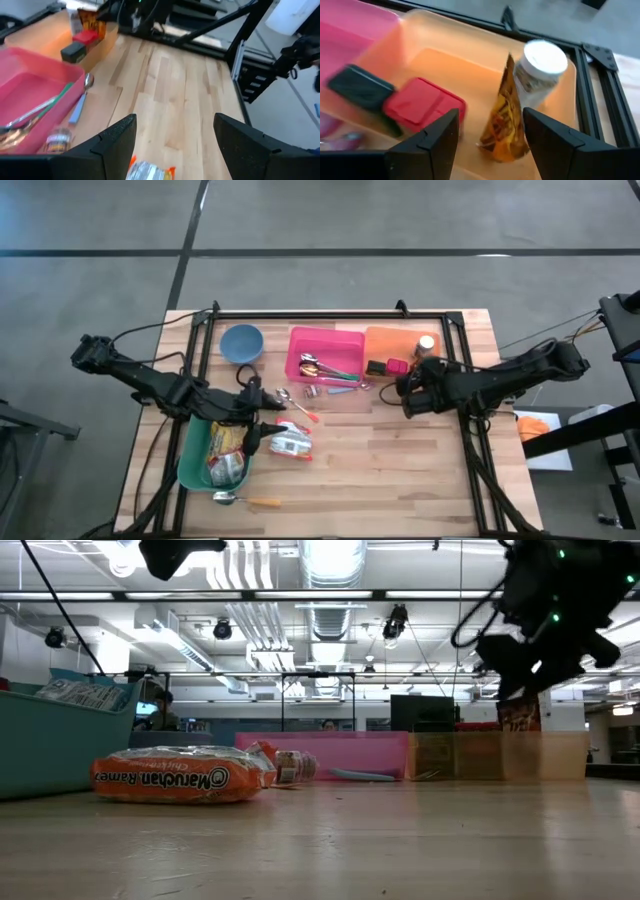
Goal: Pick & Place Food Item
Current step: Put the orange noodle pack into the green bin
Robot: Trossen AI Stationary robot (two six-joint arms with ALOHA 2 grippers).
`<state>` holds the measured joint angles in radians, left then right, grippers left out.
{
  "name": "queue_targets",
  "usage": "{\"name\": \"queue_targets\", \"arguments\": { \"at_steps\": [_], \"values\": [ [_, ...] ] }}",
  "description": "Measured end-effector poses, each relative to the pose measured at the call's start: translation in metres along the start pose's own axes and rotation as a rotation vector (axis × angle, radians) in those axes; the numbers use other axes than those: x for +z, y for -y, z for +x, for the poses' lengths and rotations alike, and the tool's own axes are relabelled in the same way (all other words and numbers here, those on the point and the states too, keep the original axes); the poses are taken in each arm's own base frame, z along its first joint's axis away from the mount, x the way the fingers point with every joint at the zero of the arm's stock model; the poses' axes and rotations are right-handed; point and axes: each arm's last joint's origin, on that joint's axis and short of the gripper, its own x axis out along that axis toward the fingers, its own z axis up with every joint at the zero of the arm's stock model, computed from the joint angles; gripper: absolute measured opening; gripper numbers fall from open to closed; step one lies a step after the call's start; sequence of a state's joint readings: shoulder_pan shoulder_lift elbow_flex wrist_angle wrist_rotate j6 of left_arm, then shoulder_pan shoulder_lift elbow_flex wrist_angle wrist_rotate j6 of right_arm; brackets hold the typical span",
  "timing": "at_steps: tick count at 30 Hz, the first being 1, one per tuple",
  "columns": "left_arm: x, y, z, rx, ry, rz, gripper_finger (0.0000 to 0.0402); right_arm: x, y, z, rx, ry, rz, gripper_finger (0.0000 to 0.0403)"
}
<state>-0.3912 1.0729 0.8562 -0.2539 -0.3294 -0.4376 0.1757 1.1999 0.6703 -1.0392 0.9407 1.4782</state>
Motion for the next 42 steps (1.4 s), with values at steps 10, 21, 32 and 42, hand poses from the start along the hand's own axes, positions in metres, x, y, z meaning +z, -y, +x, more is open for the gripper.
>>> {"name": "queue_targets", "arguments": {
  "at_steps": [10, 21, 32, 42],
  "values": [
    [-0.008, -0.003, 0.003, 0.037, -0.076, -0.009, 0.0266, 0.026, -0.018, -0.027, 0.118, -0.04, -0.064, 0.0217],
    [-0.011, -0.002, 0.002, -0.01, -0.131, -0.038, 0.0266, 0.013, -0.034, -0.045, 0.297, -0.073, -0.062, 0.0217],
    [-0.02, 0.001, 0.02, 0.005, -0.178, -0.063, 0.0266, -0.01, -0.089, -0.061, 0.589, 0.009, -0.187, 0.0217],
    [-0.025, 0.003, 0.03, 0.024, -0.215, -0.14, 0.0266, -0.039, -0.141, -0.052, 0.702, -0.088, -0.213, 0.0217]
  ]
}}
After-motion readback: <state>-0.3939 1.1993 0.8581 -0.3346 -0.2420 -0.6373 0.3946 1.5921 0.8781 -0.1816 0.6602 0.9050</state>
